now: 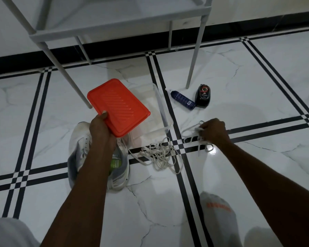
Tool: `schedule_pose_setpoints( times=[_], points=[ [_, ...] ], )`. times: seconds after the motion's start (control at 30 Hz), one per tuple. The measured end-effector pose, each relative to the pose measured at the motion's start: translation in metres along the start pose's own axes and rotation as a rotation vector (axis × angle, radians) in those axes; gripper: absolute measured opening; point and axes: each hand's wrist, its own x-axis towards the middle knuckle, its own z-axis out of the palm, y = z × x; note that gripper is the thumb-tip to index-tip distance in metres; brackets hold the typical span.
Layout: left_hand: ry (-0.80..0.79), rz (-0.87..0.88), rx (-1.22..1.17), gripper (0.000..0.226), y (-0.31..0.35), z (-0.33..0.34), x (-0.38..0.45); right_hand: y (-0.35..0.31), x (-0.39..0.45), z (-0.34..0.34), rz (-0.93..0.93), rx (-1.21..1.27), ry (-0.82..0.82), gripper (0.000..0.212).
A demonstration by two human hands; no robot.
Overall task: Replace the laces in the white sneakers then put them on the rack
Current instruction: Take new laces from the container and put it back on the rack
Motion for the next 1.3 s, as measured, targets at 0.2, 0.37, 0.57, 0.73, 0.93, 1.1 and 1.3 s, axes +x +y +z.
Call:
schedule_pose_setpoints(
  times=[0.2, 0.37, 0.57, 0.73, 0.93, 1.1, 1.3],
  points=[
    [-0.005, 0.003, -0.045, 0.020, 0.007, 0.006, -0.005, -0.071, -0.001, -0.061, -0.037, 0.916, -0.237, 0.020],
    [0.002, 0.018, -0.024, 0.019, 0.018, 0.007, -0.012, -0.137, 0.002, -0.067, -0.104, 1.201, -0.297, 0.020],
    [0.031, 0.034, -0.039, 0.034, 0.032, -0.013, -0.010, -0.185, 0.018, -0.023, -0.054, 1.200, -0.325, 0.026],
    [0.060, 0.039, 0.013, 0.028, 0.024, -0.027, -0.006, -0.183, 0.022, 0.031, -0.013, 0.786, -0.360, 0.024],
    [0.103, 0.057, 0.131, 0.053, 0.006, -0.023, 0.003, -0.181, 0.023, 0.033, -0.168, 0.337, -0.370, 0.032],
    [0.080, 0.113, 0.196, 0.040, -0.013, 0.011, 0.001, -0.180, 0.019, -0.006, -0.069, 0.651, -0.464, 0.039],
    [0.009, 0.252, 0.439, 0.029, -0.029, 0.044, -0.002, -0.153, 0.026, -0.021, -0.126, 0.571, -0.196, 0.025]
  ],
)
